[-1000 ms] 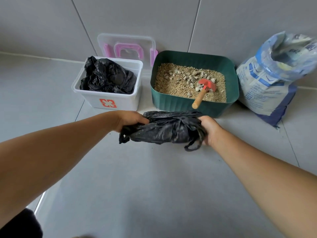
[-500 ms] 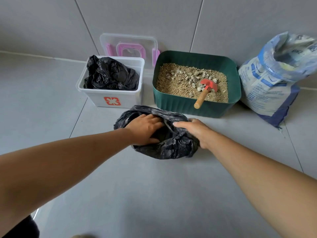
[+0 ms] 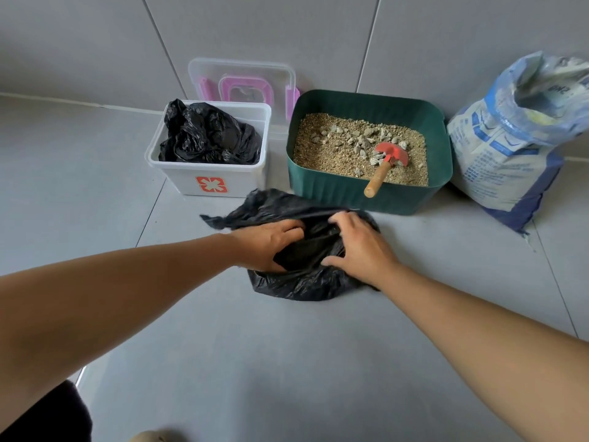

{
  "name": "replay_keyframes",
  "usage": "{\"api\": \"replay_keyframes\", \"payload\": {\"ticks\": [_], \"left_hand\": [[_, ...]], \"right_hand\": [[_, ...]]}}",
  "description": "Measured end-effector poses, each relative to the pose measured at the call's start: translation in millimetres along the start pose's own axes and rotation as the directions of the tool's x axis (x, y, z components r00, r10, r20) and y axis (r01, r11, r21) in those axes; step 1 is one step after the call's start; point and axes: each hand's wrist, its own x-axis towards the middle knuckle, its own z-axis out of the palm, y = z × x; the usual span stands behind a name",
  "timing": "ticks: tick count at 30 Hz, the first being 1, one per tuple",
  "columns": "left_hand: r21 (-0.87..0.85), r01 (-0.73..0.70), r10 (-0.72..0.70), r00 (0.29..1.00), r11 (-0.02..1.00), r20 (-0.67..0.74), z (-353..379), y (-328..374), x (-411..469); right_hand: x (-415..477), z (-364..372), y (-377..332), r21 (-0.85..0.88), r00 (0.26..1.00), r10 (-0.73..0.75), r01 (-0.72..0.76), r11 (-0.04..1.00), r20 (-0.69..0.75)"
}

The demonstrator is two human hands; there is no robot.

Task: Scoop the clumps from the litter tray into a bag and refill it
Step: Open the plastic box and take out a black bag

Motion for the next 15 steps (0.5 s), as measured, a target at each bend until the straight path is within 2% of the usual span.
{"api": "replay_keyframes", "payload": {"ticks": [1, 2, 4, 5, 6, 7, 8, 9, 10, 11, 12, 13, 14, 15], "left_hand": [[0.032, -0.122, 0.124, 0.990, 0.992, -0.066, 2.5, -1.5, -1.7], [0.082, -0.206, 0.214, 0.971, 0.975, -0.105, 4.3, -0.9, -4.3], [0.146, -0.244, 0.269, 0.946, 0.959, -0.184, 9.0, -1.3, -8.6], [0.132, -0.228, 0.257, 0.926, 0.965, -0.276, 10.6, -1.2, -8.6], [0.077, -0.168, 0.185, 0.909, 0.983, -0.375, 9.9, 0.7, -8.3], [-0.024, -0.058, 0.041, 0.893, 0.998, -0.447, 7.8, 2.2, -6.5], [-0.168, 0.113, -0.180, 0.866, 0.979, -0.467, 2.9, 4.0, -4.3], [-0.328, 0.298, -0.420, 0.807, 0.896, -0.415, -1.1, 1.7, -0.4], [-0.489, 0.447, -0.622, 0.730, 0.749, -0.285, -6.5, -0.8, 2.0], [-0.646, 0.516, -0.740, 0.663, 0.562, -0.114, -11.5, -4.1, 3.1], [-0.740, 0.544, -0.776, 0.629, 0.395, 0.047, -17.1, -6.4, 2.5], [-0.756, 0.571, -0.768, 0.623, 0.318, 0.147, -23.0, -7.0, 0.4], [-0.704, 0.616, -0.758, 0.630, 0.353, 0.172, -27.3, -7.9, -1.8], [-0.584, 0.645, -0.748, 0.657, 0.493, 0.094, -29.2, -9.3, -3.5]], "right_hand": [[2.3, -4.1, 5.1, -0.027, 0.995, 0.094, -0.094, 0.995, 0.021], [4.0, -8.1, 7.3, -0.091, 0.992, 0.118, -0.114, 0.989, 0.050], [3.1, -11.5, 7.3, -0.244, 0.986, 0.091, -0.055, 0.968, 0.138], [1.2, -10.4, 7.4, -0.301, 0.980, 0.078, -0.020, 0.953, 0.183], [-1.0, -7.3, 8.3, -0.344, 0.970, 0.071, 0.013, 0.939, 0.231], [-3.0, -3.7, 9.9, -0.370, 0.958, 0.059, 0.051, 0.928, 0.281], [-5.2, -1.3, 10.6, -0.376, 0.943, 0.042, 0.091, 0.922, 0.331], [-6.4, -0.6, 11.6, -0.366, 0.927, 0.020, 0.129, 0.922, 0.376], [-6.5, -1.0, 12.9, -0.343, 0.913, -0.004, 0.158, 0.926, 0.408], [-6.0, -2.7, 14.4, -0.311, 0.904, -0.032, 0.179, 0.933, 0.425], [-5.5, -5.5, 16.0, -0.270, 0.904, -0.069, 0.198, 0.942, 0.421], [-4.8, -8.4, 17.9, -0.219, 0.913, -0.121, 0.220, 0.951, 0.390], [-4.7, -11.9, 19.4, -0.169, 0.926, -0.186, 0.252, 0.953, 0.330], [-5.0, -15.6, 20.3, -0.142, 0.935, -0.252, 0.293, 0.946, 0.249]]}}
